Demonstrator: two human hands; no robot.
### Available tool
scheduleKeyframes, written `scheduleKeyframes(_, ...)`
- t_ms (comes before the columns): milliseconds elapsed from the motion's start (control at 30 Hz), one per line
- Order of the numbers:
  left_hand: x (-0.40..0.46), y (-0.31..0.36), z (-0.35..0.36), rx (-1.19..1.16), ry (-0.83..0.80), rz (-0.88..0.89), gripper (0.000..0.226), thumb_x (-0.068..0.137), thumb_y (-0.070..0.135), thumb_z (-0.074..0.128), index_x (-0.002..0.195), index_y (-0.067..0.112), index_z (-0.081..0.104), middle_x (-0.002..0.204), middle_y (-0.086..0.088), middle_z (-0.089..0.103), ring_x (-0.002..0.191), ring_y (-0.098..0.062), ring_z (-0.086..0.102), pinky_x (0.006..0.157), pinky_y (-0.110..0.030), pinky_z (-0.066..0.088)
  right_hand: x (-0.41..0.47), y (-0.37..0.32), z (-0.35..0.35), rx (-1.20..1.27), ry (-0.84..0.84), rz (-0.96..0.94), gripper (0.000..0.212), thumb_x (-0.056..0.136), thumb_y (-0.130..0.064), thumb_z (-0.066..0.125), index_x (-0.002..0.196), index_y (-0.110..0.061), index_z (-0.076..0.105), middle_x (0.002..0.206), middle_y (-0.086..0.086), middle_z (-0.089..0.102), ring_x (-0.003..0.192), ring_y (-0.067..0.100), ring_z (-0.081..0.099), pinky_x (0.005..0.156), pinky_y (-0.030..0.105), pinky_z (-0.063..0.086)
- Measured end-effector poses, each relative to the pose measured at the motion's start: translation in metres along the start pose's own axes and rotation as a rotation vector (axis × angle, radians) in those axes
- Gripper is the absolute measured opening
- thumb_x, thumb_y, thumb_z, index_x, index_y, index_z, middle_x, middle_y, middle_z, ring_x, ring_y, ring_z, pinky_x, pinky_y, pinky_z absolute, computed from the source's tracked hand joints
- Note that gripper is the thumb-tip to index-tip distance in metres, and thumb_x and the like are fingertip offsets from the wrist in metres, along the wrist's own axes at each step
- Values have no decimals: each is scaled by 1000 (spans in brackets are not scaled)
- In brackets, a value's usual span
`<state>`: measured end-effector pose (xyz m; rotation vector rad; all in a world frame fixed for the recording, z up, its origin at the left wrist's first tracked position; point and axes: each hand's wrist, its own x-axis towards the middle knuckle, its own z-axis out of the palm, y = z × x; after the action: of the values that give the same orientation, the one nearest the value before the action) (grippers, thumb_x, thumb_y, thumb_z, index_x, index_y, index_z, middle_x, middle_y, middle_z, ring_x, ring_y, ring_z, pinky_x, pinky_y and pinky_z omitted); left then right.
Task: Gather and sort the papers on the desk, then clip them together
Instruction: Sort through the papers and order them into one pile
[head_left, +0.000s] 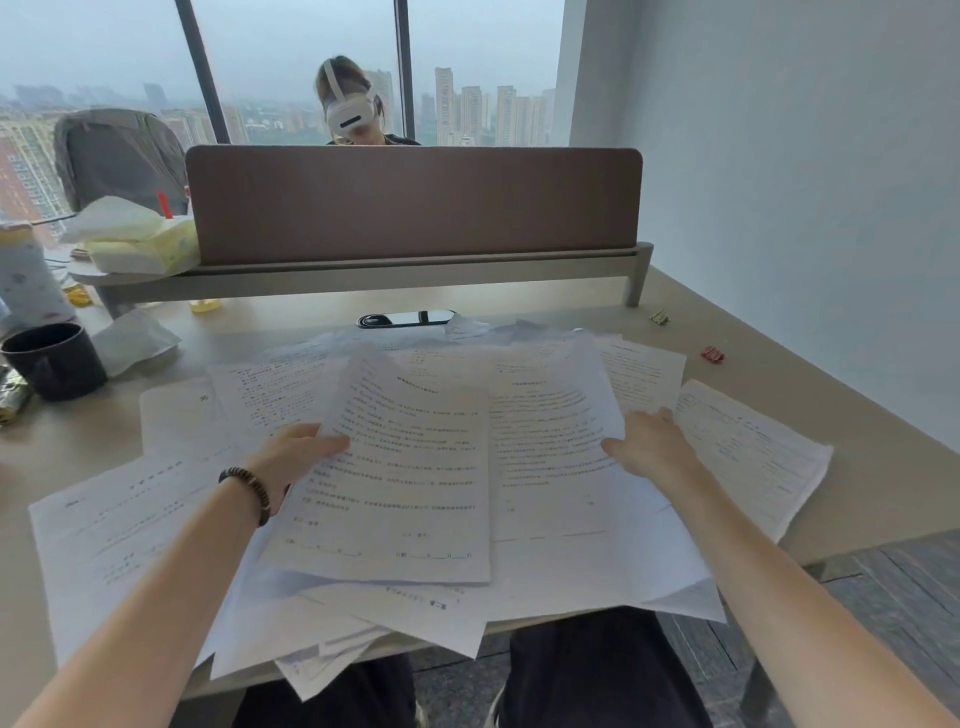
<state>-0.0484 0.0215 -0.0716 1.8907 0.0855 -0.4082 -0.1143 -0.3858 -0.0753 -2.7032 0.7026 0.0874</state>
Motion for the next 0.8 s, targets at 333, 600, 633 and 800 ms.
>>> scheduleKeyframes(333, 3, 1, 6, 2, 29, 8, 14, 97, 20, 58, 105, 18, 70, 98, -13, 78, 91, -36, 73, 88, -60, 55, -9, 5, -20, 376, 100, -54, 15, 86, -21, 73, 77, -20, 61, 81, 0, 62, 87, 25, 60, 53, 24, 36)
scheduleKeyframes(600, 6, -2, 7, -45, 42, 15, 16, 99, 20, 56, 109, 22, 68, 101, -11, 77, 94, -36, 72, 87, -58, 56, -2, 6, -23, 1186, -43, 129, 40, 78, 8, 76, 113, 1, 57, 113, 25, 68, 92, 38, 70, 82, 50, 59)
scheduleKeyframes(633, 6, -2, 7, -45, 44, 17, 16, 99, 20, 56, 109, 23, 68, 100, -10, 77, 93, -35, 73, 86, -57, 57, 1, 7, -22, 1224, -63, 159, 54, 76, 10, 77, 124, 2, 52, 120, 26, 65, 98, 40, 69, 85, 53, 58)
scheduleKeyframes(800, 5, 0, 9, -62, 60, 18, 15, 99, 20, 55, 104, 25, 67, 98, -8, 76, 91, -33, 72, 83, -51, 58, 5, 14, -11, 833, -26, 197, 86, 78, -16, 85, 146, -6, 33, 144, 19, 46, 126, 34, 52, 108, 46, 44)
